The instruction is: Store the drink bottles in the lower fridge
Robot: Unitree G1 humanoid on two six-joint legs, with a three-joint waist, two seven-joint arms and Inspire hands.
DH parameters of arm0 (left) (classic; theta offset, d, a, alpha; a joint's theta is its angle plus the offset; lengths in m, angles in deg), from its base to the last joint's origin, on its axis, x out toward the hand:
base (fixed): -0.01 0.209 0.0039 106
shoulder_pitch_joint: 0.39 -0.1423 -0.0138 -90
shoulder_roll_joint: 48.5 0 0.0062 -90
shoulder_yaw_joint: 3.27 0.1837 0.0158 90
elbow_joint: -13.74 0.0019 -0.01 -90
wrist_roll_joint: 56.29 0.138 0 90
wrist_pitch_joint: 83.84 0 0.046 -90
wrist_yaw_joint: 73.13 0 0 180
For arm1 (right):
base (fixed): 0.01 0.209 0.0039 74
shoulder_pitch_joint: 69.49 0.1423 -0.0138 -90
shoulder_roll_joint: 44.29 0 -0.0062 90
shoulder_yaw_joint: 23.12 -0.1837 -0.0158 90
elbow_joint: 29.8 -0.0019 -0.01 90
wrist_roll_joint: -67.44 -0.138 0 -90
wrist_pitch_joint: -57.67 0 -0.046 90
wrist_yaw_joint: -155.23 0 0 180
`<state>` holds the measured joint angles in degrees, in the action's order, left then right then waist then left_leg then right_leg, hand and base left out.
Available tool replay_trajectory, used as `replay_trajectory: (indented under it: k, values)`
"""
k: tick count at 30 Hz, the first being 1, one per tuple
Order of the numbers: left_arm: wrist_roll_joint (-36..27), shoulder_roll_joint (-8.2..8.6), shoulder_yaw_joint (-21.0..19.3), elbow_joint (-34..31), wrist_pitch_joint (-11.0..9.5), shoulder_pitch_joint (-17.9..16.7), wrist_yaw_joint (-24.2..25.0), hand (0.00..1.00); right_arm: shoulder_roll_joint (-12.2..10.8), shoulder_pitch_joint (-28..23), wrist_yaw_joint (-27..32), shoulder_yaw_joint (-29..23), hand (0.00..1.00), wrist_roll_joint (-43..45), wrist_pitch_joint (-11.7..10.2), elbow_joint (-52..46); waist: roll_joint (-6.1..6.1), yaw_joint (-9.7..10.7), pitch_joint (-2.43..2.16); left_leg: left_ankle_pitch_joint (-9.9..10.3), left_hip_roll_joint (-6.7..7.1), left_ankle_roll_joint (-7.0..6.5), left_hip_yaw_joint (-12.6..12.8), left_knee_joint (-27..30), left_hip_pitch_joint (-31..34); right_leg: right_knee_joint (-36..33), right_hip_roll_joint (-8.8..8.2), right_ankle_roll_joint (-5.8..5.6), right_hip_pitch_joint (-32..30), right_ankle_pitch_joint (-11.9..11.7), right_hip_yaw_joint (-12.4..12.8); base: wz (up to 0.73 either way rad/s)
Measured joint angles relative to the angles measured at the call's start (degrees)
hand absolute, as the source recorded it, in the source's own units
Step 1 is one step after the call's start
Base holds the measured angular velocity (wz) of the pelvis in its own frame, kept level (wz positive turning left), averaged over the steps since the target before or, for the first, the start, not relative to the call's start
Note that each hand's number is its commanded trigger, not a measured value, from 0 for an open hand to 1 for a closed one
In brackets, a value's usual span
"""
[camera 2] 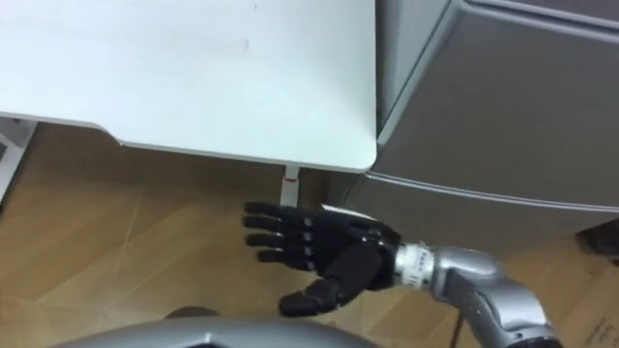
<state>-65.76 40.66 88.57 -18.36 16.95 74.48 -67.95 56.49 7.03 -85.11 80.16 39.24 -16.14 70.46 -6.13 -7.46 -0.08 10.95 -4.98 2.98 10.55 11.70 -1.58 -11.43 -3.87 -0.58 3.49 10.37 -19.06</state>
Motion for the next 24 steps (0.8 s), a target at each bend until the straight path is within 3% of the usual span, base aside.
replay_trajectory:
  k: [7, 12, 19, 20, 24]
  values:
    - [0.2, -0.05, 0.0, 0.0, -2.4, -0.5, -0.2, 0.0, 1.5, -1.5, -0.8, -4.1, 0.0, 15.9, -1.3, 15.6, 0.61, 1.6, 0.24, 0.0, 0.15, 0.03, -1.5, -0.1, 0.4, 0.6, -0.13, -0.01, 0.6, 0.0, -1.0, 0.09]
    - [0.6, -0.3, -0.3, 0.0, -3.2, -0.5, -0.2, 0.0, 1.6, -0.8, -0.1, -4.4, 0.0, 26.0, -4.8, 22.9, 0.52, 2.4, 0.3, 0.0, 0.46, -0.04, -1.9, 0.1, 0.7, 0.7, -0.31, -0.22, 0.2, 0.2, -1.1, 0.03]
    - [1.0, -0.07, -1.9, -0.5, -3.2, 1.2, -2.4, 0.0, 1.0, -0.4, 2.2, -6.7, 0.0, 28.7, -3.5, 35.9, 0.56, 2.3, 0.33, 0.2, 0.77, -0.45, -2.0, 1.0, 1.3, 0.7, -0.52, -0.51, -0.1, 0.2, -1.3, 0.01]
    - [1.0, 0.48, -2.0, -0.7, -3.3, 1.5, -2.6, 0.0, 0.6, -0.5, 2.6, -8.1, 0.0, 28.7, -3.4, 37.7, 0.71, 2.5, 0.56, 0.2, 0.77, -0.44, -1.9, 1.0, 1.3, 0.8, -0.52, -0.54, 0.4, 0.2, -1.2, 0.0]
    - [0.0, 2.53, -2.8, -0.6, -3.8, 2.0, -4.6, 0.0, -0.1, -0.4, 6.7, -10.4, 0.0, 28.1, -2.3, 45.1, 1.33, 2.6, 0.67, 0.2, 0.93, -0.43, -1.7, 0.0, 0.1, 0.8, -0.53, -0.85, 1.1, 0.4, -0.9, -0.01]
